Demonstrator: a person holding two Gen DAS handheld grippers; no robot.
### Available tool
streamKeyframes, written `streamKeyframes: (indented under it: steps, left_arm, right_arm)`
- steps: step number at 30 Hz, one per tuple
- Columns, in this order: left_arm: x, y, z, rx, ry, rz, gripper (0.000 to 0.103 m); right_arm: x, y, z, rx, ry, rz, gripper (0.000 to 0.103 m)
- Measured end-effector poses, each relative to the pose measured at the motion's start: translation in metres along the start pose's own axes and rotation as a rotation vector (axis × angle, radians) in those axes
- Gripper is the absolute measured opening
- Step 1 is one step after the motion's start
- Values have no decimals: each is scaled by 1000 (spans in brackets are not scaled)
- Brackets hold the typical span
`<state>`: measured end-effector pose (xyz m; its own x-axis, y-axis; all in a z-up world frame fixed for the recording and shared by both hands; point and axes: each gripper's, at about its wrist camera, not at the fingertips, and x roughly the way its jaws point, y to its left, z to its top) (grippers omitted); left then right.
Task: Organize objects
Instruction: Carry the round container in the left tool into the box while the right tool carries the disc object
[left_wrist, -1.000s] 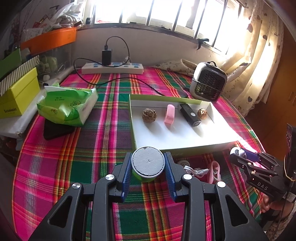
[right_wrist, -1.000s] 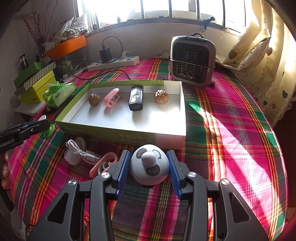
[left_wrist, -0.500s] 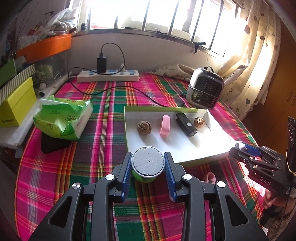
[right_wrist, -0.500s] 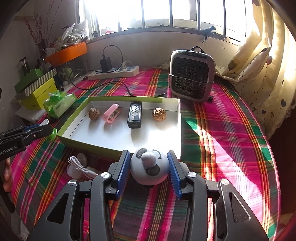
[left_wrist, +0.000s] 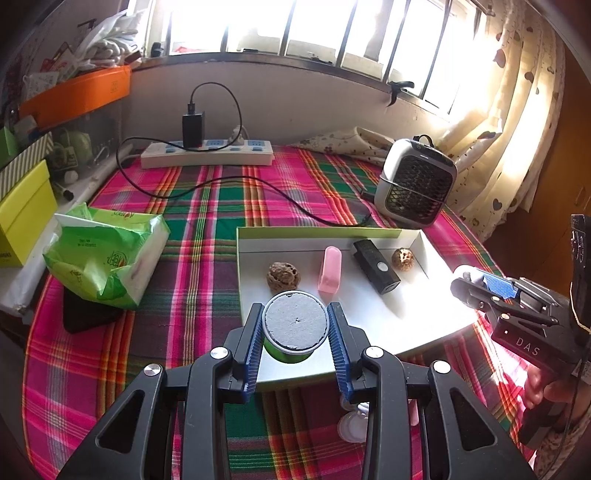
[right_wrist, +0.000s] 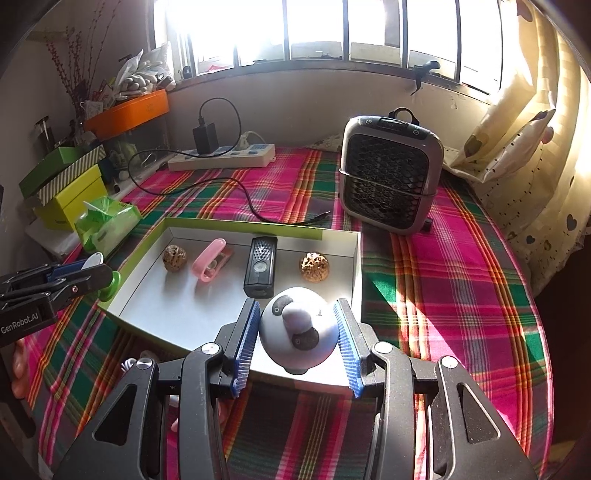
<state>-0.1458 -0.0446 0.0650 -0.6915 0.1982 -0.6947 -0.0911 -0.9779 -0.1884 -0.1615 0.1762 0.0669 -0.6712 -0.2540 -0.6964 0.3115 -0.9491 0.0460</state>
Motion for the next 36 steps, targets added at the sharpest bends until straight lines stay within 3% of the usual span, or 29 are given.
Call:
streamKeyframes:
  steps: [18,36]
  left_arm:
    - [45,0,11,4,63,-5,31]
    - [64,-1,12,28,83,8,31]
  right_arm:
    - [49,-17,13,6,72,-6,42]
    - [67,-10,14,-34,94,1,42]
